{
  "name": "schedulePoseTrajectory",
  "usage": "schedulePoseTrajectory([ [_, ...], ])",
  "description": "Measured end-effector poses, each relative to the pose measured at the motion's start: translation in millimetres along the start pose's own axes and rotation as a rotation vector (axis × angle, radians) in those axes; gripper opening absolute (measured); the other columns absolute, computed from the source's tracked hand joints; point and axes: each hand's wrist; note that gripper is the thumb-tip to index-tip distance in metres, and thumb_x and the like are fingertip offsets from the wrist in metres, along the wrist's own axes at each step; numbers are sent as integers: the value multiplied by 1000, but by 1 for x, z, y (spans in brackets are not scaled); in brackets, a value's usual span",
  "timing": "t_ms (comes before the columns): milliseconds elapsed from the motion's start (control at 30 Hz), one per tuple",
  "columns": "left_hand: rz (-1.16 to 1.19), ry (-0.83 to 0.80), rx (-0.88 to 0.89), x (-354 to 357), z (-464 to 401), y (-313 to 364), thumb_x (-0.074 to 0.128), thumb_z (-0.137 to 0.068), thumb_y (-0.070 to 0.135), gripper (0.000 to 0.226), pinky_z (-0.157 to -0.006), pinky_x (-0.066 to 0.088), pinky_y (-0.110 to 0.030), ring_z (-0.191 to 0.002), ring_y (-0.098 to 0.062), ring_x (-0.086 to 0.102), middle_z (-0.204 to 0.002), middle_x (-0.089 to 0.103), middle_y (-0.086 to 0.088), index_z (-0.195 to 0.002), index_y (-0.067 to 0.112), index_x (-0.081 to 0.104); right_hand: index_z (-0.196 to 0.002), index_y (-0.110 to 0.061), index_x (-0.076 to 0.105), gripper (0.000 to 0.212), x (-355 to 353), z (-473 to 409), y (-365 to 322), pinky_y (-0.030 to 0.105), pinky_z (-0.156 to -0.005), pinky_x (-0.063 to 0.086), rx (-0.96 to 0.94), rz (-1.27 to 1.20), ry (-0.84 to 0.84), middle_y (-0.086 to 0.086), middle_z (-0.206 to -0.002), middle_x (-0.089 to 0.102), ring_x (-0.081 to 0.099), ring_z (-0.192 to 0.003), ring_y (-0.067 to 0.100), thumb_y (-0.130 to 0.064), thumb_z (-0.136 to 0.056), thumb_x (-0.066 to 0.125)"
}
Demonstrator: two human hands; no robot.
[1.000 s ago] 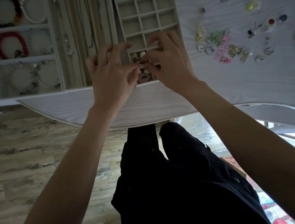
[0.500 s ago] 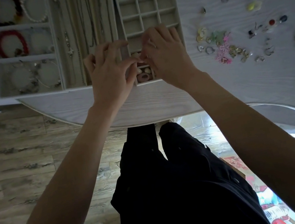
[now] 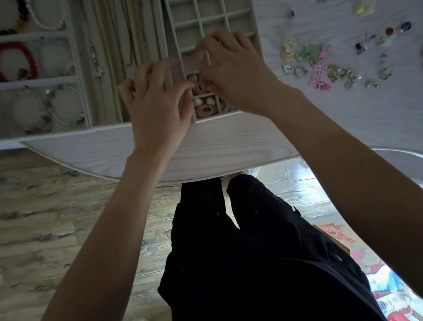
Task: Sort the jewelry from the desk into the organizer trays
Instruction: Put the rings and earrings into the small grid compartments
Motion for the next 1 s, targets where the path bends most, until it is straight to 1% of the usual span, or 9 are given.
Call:
schedulePoseTrajectory([
  [100,-23,-37,8,-1,-1,1,56,-85,25,18,-87,27,-40,-115,-21,36,-125,58,4,-93,29,72,-82,-17,72,31,-1,1,1,41,-81,35,47,-108,-25,8,-116,58,48,-112,33,-29,-82,44],
  [233,-73,-81,48,0,1,1,59,-83,22,21,-86,22,-37,-114,-21,33,-126,58,3,-96,28,74,-88,-24,75,28,2,9,7,37,-86,28,86,-258,-4,6,-118,57,44,-115,33,-29,-82,48],
  [333,-84,-88,67,-2,0,0,57,-85,20,23,-85,22,-38,-115,-21,32,-127,58,3,-99,29,73,-87,-22,74,18,0,11,9,34,-85,30,194,-360,103,6,-112,60,48,-110,33,-19,-81,57],
  [467,-92,-117,66,-1,-3,0,54,-85,21,24,-87,23,-38,-118,-20,32,-129,55,3,-99,29,73,-80,-15,72,15,1,7,9,28,-80,34,300,-289,276,7,-100,64,55,-96,32,-15,-81,57],
  [533,-68,-107,30,0,-4,1,53,-84,21,23,-89,24,-38,-119,-21,35,-129,55,4,-97,29,71,-80,-17,72,13,2,3,9,27,-84,35,248,-250,258,8,-102,64,56,-97,33,-16,-79,59],
  [633,-15,-62,-35,0,-4,3,52,-84,20,20,-89,26,-38,-118,-22,39,-127,56,4,-95,25,68,-80,-21,72,12,4,-2,7,39,-84,43,155,-212,177,8,-108,62,53,-104,33,-21,-75,61],
  [700,-24,-40,-71,-1,-4,3,51,-84,20,19,-89,26,-36,-118,-20,37,-126,56,5,-95,22,67,-79,-23,72,12,6,-4,3,39,-83,40,120,-169,102,7,-111,61,52,-109,32,-29,-75,62],
  [833,-26,-44,-83,-3,-3,0,50,-81,17,22,-89,24,-35,-118,-20,37,-126,56,6,-95,22,66,-76,-19,71,13,7,-5,-4,35,-79,39,154,-164,82,7,-109,61,54,-107,32,-31,-72,68],
  [1000,-31,-100,-50,-5,-6,-1,47,-83,21,27,-91,29,-42,-120,-27,42,-132,53,4,-102,24,67,-75,-18,70,18,4,-6,-4,37,-82,40,166,-150,67,4,-110,61,53,-109,31,-35,-70,70],
])
Point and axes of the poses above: each hand's wrist, its own z-axis away from the middle knuckle, its own x-axis out of the palm, y = z × x
